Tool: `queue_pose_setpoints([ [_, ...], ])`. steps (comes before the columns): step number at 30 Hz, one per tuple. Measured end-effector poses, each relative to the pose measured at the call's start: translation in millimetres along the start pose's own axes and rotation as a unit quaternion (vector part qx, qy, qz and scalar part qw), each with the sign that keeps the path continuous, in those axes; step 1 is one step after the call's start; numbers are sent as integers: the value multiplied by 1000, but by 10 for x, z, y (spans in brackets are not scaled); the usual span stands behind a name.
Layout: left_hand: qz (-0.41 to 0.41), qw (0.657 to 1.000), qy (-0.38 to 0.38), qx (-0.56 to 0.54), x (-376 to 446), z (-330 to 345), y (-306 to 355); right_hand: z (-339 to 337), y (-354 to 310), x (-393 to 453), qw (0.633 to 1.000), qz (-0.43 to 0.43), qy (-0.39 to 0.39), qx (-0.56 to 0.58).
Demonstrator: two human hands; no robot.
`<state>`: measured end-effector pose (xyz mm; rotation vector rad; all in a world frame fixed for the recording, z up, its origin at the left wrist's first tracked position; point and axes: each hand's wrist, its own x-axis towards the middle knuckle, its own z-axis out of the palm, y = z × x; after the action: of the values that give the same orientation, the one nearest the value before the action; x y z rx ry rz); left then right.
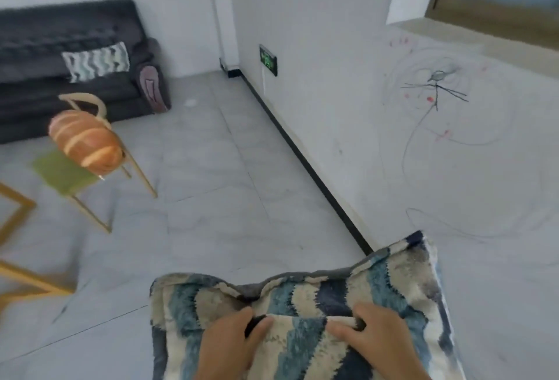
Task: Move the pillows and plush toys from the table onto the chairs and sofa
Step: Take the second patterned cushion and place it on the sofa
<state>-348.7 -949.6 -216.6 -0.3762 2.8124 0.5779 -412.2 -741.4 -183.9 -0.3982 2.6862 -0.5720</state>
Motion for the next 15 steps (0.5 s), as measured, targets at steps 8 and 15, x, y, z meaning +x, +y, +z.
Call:
queue_pose_setpoints([
  [8,-101,993,58,-21,1458,-705,-232,-456,-464,2141,987,-156,-3,-39],
  [15,-166,984,50,-46,3088,-1238,-846,-511,-1103,4017,989,-131,-57,-45],
])
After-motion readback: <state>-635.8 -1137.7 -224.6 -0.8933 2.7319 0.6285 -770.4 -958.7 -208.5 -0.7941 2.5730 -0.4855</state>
